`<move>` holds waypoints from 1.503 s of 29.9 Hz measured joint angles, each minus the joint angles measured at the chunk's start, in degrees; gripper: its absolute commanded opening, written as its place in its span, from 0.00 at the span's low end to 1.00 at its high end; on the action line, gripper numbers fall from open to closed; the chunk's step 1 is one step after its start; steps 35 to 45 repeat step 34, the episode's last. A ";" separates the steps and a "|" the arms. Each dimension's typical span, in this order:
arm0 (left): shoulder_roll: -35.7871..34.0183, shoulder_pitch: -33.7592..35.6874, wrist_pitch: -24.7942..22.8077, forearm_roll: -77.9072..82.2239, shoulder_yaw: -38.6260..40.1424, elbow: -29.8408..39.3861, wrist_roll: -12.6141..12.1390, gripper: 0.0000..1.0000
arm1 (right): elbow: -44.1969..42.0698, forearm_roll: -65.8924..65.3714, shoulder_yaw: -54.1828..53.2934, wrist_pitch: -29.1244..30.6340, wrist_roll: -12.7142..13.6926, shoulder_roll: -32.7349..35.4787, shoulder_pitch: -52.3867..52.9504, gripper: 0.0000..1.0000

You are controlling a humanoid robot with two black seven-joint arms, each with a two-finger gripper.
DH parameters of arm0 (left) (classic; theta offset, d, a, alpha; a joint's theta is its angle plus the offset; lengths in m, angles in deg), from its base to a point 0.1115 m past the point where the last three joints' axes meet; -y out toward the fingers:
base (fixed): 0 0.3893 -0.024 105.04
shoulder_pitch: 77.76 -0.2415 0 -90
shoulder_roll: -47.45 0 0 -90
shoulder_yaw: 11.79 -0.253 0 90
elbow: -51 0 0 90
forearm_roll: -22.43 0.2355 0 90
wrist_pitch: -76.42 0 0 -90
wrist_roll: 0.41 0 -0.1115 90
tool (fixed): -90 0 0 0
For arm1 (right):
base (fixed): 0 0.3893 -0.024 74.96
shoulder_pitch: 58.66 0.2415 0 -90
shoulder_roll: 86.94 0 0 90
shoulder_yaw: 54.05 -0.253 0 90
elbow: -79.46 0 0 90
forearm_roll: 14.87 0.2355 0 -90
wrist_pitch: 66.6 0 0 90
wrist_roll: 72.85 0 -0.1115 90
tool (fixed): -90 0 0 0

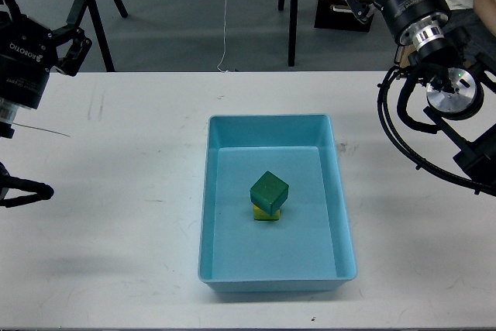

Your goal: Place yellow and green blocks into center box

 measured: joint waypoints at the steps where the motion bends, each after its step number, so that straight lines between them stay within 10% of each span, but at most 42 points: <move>1: 0.10 -1.18 0.58 -2.30 0.01 0.60 -0.29 1.00 | 1.80 0.05 -2.03 0.19 0.48 0.05 -3.02 0.99; 18: 16.92 -18.91 -0.84 -26.43 0.58 5.35 -0.74 1.00 | 24.87 3.90 -22.14 3.63 2.71 -6.20 -43.70 0.99; 45: 20.98 -25.11 -6.63 -30.12 -3.19 8.37 -0.95 1.00 | 25.85 7.37 -21.86 10.91 2.70 -10.01 -51.78 0.99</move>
